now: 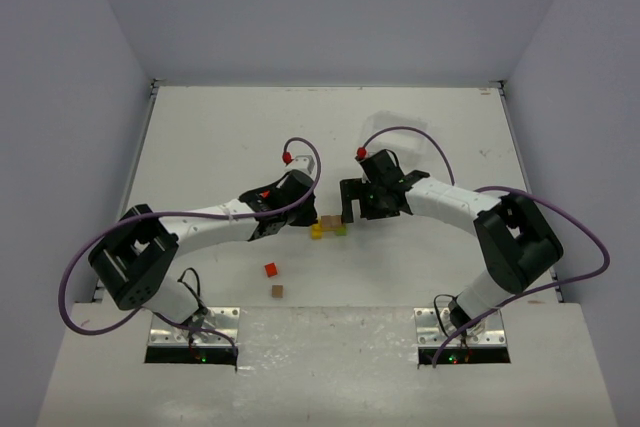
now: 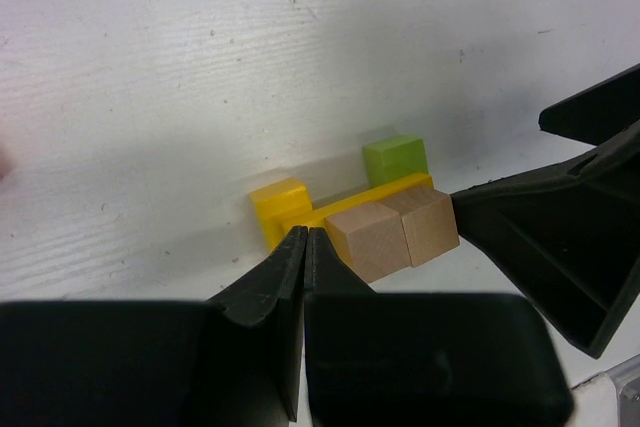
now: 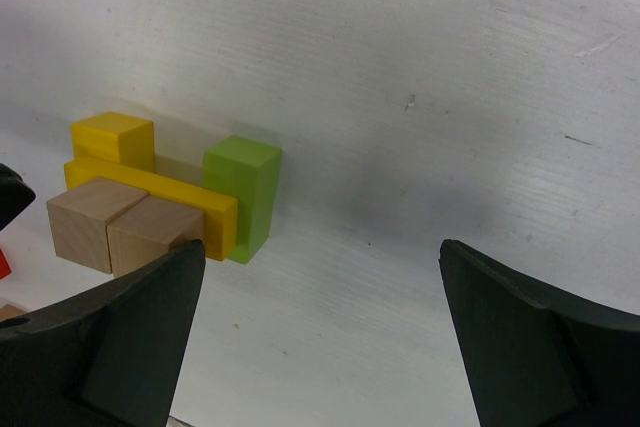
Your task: Build the wood block tower
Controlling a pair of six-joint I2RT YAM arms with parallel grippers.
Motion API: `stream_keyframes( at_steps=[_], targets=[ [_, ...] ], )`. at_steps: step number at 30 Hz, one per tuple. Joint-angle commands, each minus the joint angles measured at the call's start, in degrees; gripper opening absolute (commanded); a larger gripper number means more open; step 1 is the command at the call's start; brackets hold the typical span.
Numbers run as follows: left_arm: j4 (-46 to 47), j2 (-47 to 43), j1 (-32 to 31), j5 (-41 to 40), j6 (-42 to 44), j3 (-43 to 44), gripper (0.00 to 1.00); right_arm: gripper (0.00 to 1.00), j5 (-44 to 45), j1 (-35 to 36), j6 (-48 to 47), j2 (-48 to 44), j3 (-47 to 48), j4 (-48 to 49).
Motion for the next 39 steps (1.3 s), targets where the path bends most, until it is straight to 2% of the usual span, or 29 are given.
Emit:
stream_keyframes(
  at_steps=[1,8,14,18,21,22,23,24,25,27,29,39],
  targets=[
    [0.8,-2.1,-0.4,-0.8,-0.7,-0.3,0.00,0.99,1.1,0.4,-0.1,0.0,2.7,1.7],
    [0.1,-4.4,-0.5,-1.5,-0.7,-1.0,0.00,0.99,3.0,0.4,-0.3,-2.4,1.7,1.6],
    [-2.1,-10.8,-0.4,-6.3,-1.5,-2.5,0.00,0.99,6.1,0.4,0.1,-6.6,-1.2,0.4],
    [-3.6,-14.1,-0.3,-9.6,-2.9,-4.6,0.00,0.99,4.6,0.6,0.2,-9.4,-4.2,0.5],
    [-5.9,-14.9,-0.3,-11.9,-3.5,-4.7,0.04,0.99,4.9,1.6,0.1,-10.8,-5.2,0.3],
    [-6.7,-15.2,-0.3,-12.4,-3.9,-4.4,0.15,0.99,5.8,2.4,0.0,-11.3,-5.5,0.2],
    [-7.7,-15.8,-0.3,-13.6,-4.5,-4.3,0.35,0.99,6.1,2.9,-0.1,-11.5,-5.8,0.1],
    [-8.6,-16.6,-0.3,-14.8,-5.0,-4.3,0.60,0.99,6.4,3.7,-0.2,-11.5,-5.9,0.1],
    [-9.1,-17.4,-0.3,-15.7,-5.5,-4.5,0.77,0.99,6.7,4.4,-0.1,-11.4,-6.0,0.0],
    [-9.7,-19.7,-0.3,-16.9,-6.1,-5.1,0.96,0.99,7.4,5.4,-0.1,-11.1,-6.0,-0.2],
    [-10.3,-22.4,-0.3,-18.5,-6.3,-5.8,1.00,0.99,8.2,6.3,0.0,-11.0,-6.0,-0.4],
    [-15.9,-29.3,-0.3,-25.5,-10.3,-6.8,1.00,0.99,8.9,8.3,-1.0,-9.7,-5.6,1.0]
  ],
)
